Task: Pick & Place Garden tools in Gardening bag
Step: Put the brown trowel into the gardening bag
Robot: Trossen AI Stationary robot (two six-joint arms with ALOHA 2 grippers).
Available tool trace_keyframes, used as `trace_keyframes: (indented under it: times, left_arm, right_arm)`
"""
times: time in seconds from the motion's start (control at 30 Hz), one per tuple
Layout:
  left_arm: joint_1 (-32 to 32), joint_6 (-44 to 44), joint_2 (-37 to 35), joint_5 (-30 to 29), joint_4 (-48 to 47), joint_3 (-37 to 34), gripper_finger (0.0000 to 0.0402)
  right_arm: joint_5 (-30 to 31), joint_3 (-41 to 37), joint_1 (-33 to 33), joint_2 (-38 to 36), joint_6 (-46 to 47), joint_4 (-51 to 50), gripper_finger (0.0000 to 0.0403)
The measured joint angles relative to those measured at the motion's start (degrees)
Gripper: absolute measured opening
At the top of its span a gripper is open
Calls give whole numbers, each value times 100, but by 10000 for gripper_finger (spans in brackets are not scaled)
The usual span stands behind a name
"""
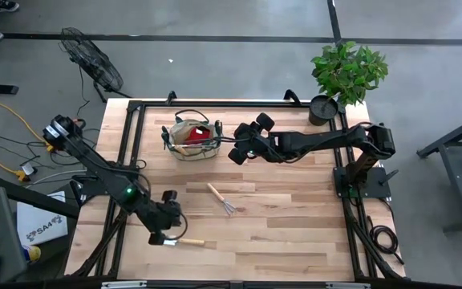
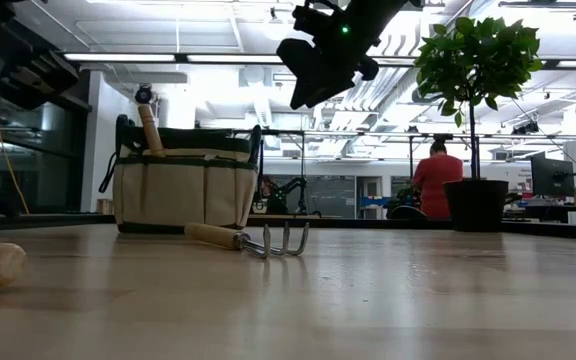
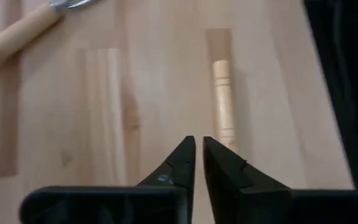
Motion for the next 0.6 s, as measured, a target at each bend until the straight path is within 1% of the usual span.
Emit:
trace_keyframes:
  times: [0.13,0.27,0.4,0.5,0.6]
  left_arm:
    - [0,3,164,147,297,4,69]
    - [0,-150,247,243,429,4,125]
    - [2,-323,247,487,443,4,177]
    - [0,-455,246,818,433,4,200]
    - [-3,-644,321,1134,415,4,204]
  right_arm:
    - [1,0,3,0,96,-42,178]
    - [1,0,5,0,126,-59,178]
    - [-1,0,5,0,127,-83,178]
    - [1,0,5,0,129,-110,178]
    - [-8,0,5,0,148,-114,178]
